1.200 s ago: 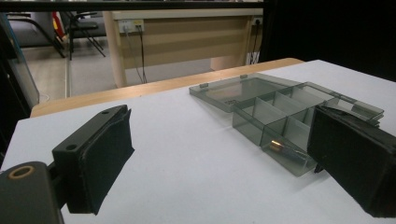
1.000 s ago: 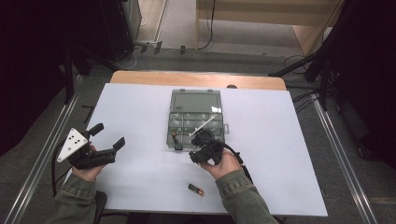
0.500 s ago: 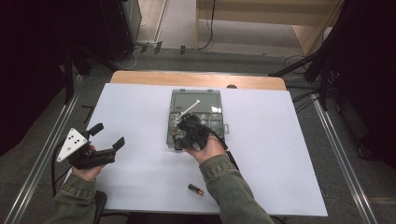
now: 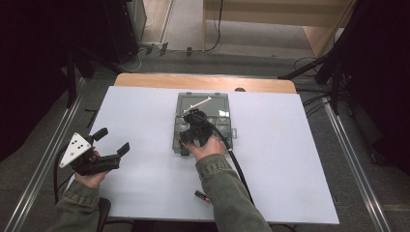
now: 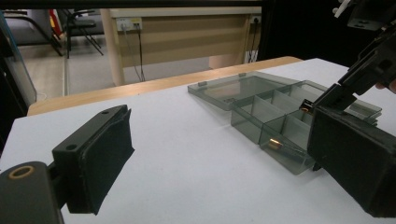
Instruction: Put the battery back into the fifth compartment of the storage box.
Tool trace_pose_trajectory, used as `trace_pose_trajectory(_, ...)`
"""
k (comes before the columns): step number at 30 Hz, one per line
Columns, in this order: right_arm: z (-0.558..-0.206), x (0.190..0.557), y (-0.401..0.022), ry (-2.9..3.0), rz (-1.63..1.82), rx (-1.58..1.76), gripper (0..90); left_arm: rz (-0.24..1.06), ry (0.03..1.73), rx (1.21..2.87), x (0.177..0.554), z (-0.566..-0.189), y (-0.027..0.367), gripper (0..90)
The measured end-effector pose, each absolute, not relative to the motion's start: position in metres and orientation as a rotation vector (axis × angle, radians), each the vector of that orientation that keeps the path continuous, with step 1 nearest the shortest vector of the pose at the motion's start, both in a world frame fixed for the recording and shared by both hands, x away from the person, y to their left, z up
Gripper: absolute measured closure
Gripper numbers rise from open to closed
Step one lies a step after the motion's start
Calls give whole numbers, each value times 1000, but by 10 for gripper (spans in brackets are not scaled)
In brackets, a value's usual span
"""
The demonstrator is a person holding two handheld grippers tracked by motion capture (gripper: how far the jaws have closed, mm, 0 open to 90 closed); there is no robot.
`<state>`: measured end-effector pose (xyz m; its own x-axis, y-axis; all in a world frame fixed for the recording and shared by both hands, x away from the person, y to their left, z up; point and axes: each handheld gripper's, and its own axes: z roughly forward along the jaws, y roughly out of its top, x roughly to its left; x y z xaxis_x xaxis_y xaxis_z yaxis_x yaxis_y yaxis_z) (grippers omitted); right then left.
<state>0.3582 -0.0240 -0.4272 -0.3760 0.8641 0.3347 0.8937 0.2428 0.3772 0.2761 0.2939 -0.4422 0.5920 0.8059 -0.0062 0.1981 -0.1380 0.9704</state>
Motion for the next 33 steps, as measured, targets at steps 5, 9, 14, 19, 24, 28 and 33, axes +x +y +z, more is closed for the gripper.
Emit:
trace_pose_trajectory(5, -430, 362, -22, -2361, -833, -1753, 776, 653, 845, 1660, 276, -442, 293, 70)
trace_pose_trajectory(9, -435, 370, -19, -2255, -861, -1822, 776, 653, 846, 1661, 276, -442, 294, 70)
trace_pose_trajectory(14, -439, 374, -18, -2192, -873, -1846, 777, 652, 845, 1660, 276, -442, 294, 70)
trace_pose_trajectory(19, -441, 375, -15, -2168, -866, -1849, 776, 652, 844, 1659, 276, -442, 293, 70)
trace_pose_trajectory(24, -444, 376, -13, -2155, -874, -1817, 547, 654, 844, 1662, 276, -442, 294, 70)
trace_pose_trajectory(28, -443, 373, -13, -2214, -856, -1785, 391, 653, 845, 1659, 276, -442, 293, 70)
trace_pose_trajectory(33, -439, 367, -15, -2285, -868, -1738, 287, 654, 845, 1658, 276, -442, 294, 70)
